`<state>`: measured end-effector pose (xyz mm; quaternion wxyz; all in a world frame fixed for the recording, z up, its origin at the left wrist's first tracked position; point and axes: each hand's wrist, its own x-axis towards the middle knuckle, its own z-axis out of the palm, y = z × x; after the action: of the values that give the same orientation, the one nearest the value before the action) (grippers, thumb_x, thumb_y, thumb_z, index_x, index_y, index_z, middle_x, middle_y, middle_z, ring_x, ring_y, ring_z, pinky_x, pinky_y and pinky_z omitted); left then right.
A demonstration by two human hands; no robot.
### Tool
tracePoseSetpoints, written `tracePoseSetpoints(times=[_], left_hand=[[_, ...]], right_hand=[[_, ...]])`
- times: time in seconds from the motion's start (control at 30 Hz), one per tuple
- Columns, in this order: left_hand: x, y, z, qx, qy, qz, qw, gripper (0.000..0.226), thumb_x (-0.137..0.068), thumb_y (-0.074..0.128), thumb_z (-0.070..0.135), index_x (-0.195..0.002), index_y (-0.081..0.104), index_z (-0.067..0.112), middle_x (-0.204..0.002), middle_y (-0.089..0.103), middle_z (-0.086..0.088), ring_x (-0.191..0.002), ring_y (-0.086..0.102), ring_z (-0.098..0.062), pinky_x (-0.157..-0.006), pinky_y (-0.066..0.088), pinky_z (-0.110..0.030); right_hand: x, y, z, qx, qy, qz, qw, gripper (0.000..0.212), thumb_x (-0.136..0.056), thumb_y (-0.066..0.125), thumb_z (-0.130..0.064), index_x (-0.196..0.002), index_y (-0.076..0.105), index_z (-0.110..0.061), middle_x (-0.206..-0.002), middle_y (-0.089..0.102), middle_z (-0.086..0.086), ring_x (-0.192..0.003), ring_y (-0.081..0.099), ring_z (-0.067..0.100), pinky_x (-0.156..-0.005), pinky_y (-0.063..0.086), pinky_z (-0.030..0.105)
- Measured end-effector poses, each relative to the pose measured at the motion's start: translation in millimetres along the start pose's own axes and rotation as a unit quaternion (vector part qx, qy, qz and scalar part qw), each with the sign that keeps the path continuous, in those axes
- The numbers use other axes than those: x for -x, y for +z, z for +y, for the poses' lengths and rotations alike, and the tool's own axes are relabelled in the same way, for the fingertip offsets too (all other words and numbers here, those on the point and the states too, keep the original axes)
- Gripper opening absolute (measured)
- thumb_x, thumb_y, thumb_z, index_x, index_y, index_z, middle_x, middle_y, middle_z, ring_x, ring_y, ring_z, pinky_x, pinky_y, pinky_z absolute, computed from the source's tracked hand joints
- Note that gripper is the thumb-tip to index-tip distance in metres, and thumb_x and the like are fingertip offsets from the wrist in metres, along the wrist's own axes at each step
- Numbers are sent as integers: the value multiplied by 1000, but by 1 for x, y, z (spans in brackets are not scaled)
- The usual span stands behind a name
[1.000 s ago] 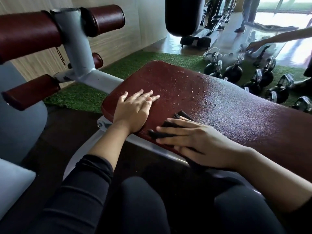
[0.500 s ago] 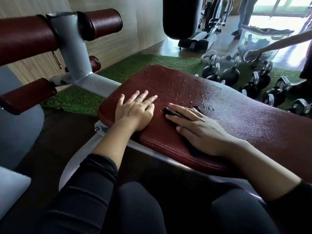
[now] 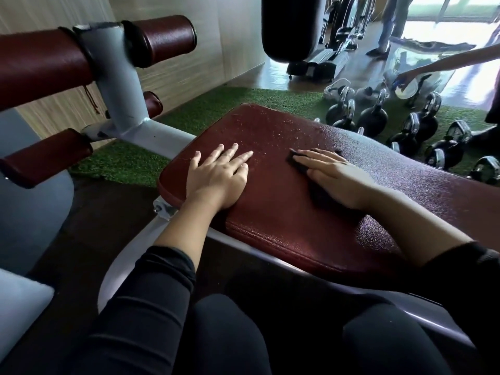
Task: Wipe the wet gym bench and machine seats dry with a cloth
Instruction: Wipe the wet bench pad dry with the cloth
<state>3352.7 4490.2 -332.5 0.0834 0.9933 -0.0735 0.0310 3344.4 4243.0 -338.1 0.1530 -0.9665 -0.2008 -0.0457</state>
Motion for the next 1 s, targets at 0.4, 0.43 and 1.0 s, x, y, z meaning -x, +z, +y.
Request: tracePoseSetpoints(times=[0.4,0.43,1.0], left_hand=[[-3,4,2,-1,-5,19,1000,46,-102,17,43,-146,20,54,-159,9,23,-147,3,-2,-117,-4,-44],[-3,4,2,0,-5,18,1000,46,-102,17,43,-146,20,54,-159,9,23,-147,3,-2,-117,-3,-43],[-4,8,1,11,-9,33,999,46,-101,19,43,-146,24,52,-158,11,24,-147,5,-2,-117,-3,-44]], right_hand=[[-1,20,-80,29,-33,-22,999,48,-100,24,-37,-148,19,-37,-155,10,-21,-145,8,11,-119,3,32],[-13,19,-77,24,-32,-28,999,47,-101,26,-35,-147,19,-37,-155,12,-19,-145,9,11,-119,3,33],[-1,18,-71,17,-7,-11,1000,47,-101,27,-33,-147,20,-35,-155,14,-20,-145,9,10,-119,1,30]])
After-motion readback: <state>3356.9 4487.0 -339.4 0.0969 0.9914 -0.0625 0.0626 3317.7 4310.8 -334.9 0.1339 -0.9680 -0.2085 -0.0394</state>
